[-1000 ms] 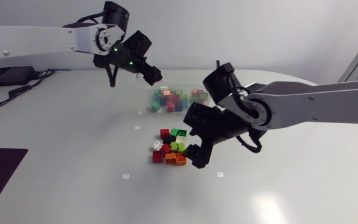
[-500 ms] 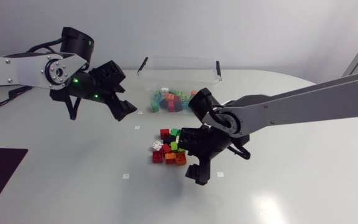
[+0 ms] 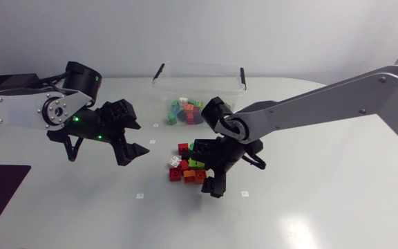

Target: Place the duplo bricks in the container

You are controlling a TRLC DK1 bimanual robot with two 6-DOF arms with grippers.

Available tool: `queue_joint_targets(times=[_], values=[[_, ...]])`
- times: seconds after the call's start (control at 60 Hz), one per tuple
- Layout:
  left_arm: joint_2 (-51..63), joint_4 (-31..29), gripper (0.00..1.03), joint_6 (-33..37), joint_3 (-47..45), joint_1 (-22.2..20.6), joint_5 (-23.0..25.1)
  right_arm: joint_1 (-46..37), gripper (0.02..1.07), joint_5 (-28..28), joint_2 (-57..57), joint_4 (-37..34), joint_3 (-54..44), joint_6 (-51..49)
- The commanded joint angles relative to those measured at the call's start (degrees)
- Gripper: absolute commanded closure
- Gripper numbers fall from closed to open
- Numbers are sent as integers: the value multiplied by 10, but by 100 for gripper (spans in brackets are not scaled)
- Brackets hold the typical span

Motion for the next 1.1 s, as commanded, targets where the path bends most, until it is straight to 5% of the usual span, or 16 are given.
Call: queue_joint_targets(times=[0.0,0.15,0.35,0.517,0.667,1.083], values=[[-8,-1,5,29,-23,6,7,-5,16,-2,17,-12,19,-22],[-9,-1,5,36,-34,7,17,7,17,-2,19,-33,27,-25],[-4,-10,6,58,-54,1,20,15,43,-1,29,-44,34,-28],[6,-17,6,60,-57,-17,20,21,48,0,38,-51,45,-26],[28,-15,6,57,-59,-52,21,23,76,0,44,-53,49,-21],[129,24,6,44,-55,-112,37,-34,76,-19,-65,-55,-2,-3]])
